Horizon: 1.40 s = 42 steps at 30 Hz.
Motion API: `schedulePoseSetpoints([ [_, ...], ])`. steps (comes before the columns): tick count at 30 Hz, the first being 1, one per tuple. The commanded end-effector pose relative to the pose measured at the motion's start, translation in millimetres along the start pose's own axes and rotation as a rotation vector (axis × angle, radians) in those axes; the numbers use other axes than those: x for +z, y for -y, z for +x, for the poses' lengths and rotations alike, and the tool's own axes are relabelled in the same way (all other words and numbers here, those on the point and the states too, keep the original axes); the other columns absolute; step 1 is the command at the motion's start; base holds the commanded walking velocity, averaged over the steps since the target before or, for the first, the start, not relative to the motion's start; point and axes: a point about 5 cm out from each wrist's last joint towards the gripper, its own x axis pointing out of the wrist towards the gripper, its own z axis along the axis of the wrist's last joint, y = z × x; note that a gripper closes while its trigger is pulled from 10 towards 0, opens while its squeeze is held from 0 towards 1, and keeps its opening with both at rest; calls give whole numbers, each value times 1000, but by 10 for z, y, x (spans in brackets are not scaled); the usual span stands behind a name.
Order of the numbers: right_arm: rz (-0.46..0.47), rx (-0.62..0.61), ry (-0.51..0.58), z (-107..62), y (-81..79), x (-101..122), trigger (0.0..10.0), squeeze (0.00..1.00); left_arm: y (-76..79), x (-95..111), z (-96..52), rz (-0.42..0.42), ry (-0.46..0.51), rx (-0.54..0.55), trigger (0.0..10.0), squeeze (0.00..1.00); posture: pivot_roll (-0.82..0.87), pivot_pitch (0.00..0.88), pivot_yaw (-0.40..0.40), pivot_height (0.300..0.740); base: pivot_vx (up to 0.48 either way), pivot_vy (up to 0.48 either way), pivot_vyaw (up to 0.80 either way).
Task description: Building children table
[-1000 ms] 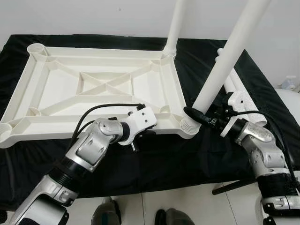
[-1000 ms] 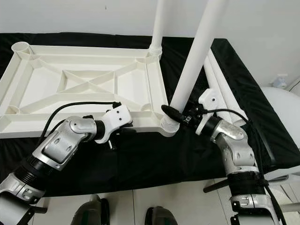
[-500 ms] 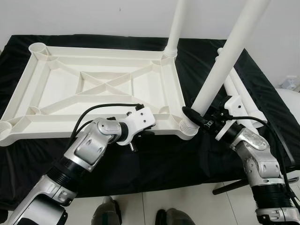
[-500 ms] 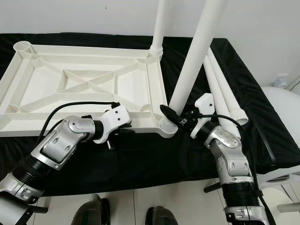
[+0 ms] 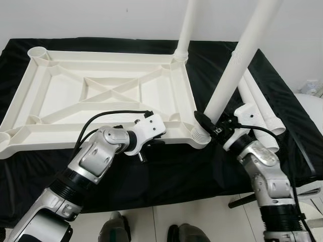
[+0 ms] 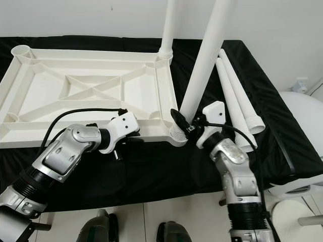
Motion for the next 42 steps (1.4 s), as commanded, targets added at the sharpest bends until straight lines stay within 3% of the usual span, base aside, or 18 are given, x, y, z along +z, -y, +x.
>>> schedulePoseSetpoints([
  [1,32,32,-51,63,-176,-122,10000,0,16,264,28,62,88,11,10000,0,15,103,-32,740,0,0,0],
  [11,41,-49,-65,104,-232,-139,10000,0,20,271,25,66,90,11,10000,0,18,100,-33,740,0,0,0],
  [28,55,-301,-80,199,-363,-173,10000,0,42,282,20,73,94,4,10000,0,21,91,-36,740,0,0,0],
  [35,55,-320,-84,202,-372,-162,10000,0,50,284,19,75,94,1,10000,0,21,91,-34,740,0,0,0],
  [42,-45,-231,-34,170,-357,-79,10000,0,54,285,17,74,95,-2,10000,0,15,98,-34,740,0,0,0],
])
